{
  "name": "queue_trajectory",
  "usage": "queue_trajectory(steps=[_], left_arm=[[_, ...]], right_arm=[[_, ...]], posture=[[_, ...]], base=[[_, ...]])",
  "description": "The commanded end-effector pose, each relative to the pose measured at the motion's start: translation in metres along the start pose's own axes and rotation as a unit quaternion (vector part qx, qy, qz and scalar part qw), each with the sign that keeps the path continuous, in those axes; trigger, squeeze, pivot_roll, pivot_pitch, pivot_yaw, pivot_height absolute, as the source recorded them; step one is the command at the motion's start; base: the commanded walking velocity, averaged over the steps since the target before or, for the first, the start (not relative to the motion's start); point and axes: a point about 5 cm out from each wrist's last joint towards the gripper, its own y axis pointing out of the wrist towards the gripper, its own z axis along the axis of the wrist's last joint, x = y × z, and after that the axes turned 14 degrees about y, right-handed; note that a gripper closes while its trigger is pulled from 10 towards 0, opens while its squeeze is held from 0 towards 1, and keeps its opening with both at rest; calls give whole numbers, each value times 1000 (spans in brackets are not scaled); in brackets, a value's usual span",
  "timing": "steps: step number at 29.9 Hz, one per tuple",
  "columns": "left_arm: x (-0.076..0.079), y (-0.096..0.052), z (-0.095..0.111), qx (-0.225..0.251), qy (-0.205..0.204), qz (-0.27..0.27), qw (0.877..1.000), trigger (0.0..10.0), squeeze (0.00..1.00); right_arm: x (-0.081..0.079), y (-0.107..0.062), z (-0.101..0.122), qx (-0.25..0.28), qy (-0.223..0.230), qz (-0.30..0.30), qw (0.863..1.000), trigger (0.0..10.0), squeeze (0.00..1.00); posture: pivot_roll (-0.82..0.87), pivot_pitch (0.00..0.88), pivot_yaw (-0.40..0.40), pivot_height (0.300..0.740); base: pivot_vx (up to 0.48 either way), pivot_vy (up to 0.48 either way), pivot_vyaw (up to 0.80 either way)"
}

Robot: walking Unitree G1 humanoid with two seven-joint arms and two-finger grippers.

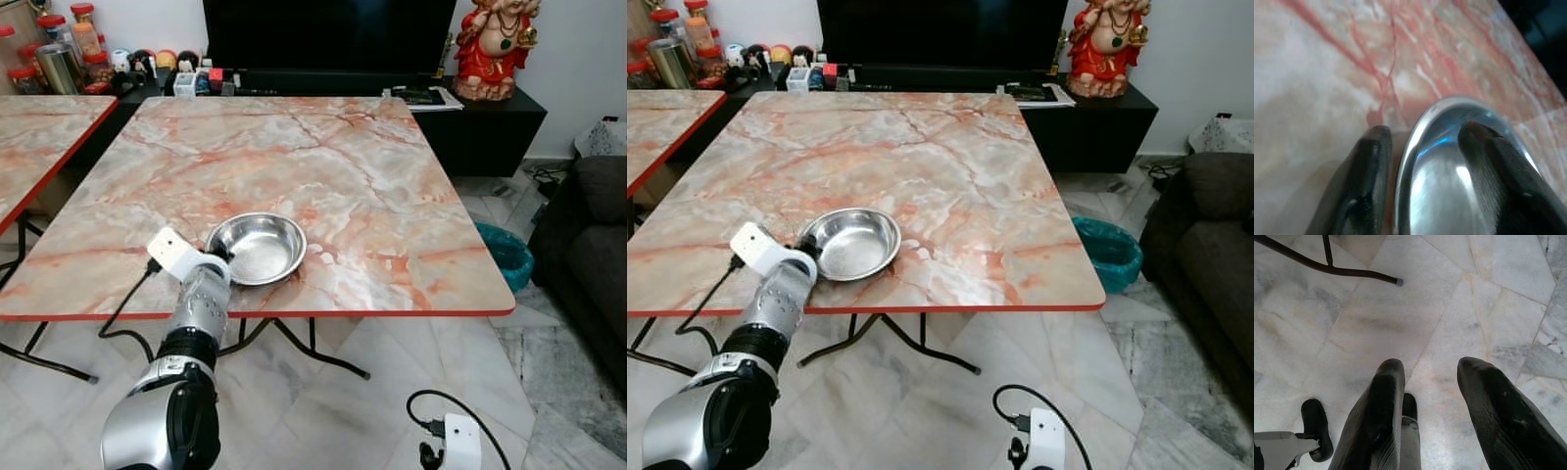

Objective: Setting the table

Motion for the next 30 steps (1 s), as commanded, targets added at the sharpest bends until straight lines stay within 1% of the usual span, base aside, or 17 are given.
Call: queue_trajectory(steps=[1,2,6,11,12,13,15,17,18,19,21,22,25,26,27,29,30], left_arm=[[-2,-1,0,-3,-5,2,1000,10000,1000],[-3,-2,2,1,-2,2,1000,10000,0],[-6,-4,8,19,12,10,1000,10000,0],[-17,-9,25,85,84,40,992,10000,0],[-19,-11,36,136,151,44,978,10000,0],[-20,-12,38,150,171,44,973,10000,0],[-17,-17,46,205,224,24,952,10000,0],[-12,-21,49,239,256,-6,937,10000,0],[-7,-25,50,258,291,-27,921,10000,0],[-7,-25,50,258,291,-27,921,10000,0],[1,-32,46,276,320,-68,904,10000,0],[1,-32,46,276,320,-68,904,10000,0],[-8,-34,38,272,346,-74,895,10000,0],[-18,-37,36,281,380,-64,879,10000,0],[-23,-38,35,284,392,-59,873,10000,0],[-39,-40,34,283,408,-37,867,10000,0],[-54,-41,34,275,411,-14,869,10000,0]], right_arm=[[-2,1,4,2,-2,3,1000,10000,0],[-2,1,4,2,-2,3,1000,10000,0],[-2,1,4,2,-2,4,1000,10000,0],[-3,1,3,2,-2,4,1000,10000,0],[-3,1,3,2,-3,5,1000,10000,0],[-4,1,3,1,-3,6,1000,10000,0],[-5,1,2,2,-4,8,1000,10000,0],[-5,1,3,3,-4,9,1000,10000,0],[-6,1,4,5,-4,10,1000,10000,0],[-6,1,4,5,-4,10,1000,10000,0],[-6,2,6,9,-4,13,1000,10000,0],[-6,2,6,9,-4,13,1000,10000,0],[-7,2,7,12,-4,15,1000,10000,0],[-7,2,7,14,-4,15,1000,10000,0],[-7,2,7,15,-3,15,1000,10000,0],[-7,2,7,16,-2,15,1000,10000,0],[-7,1,7,15,-2,14,1000,10000,0]], posture=[[42,0,-32,736],[44,0,-33,736],[44,0,-32,736],[48,0,-28,736],[47,0,-27,736],[46,0,-27,736],[46,0,-25,736],[46,0,-25,736],[46,0,-25,736],[46,0,-25,736],[47,0,-26,736],[47,0,-26,736],[43,0,-18,736],[42,0,-16,736],[42,0,-15,736],[42,0,-14,736],[45,0,-13,736]], base=[[0,0,0],[0,0,0],[0,0,0],[0,0,0],[0,0,0],[0,0,0],[0,0,0],[0,0,0],[0,0,0],[0,0,0],[0,0,0],[0,0,0],[0,0,0],[0,0,0],[0,0,0],[0,0,0],[0,0,0]])
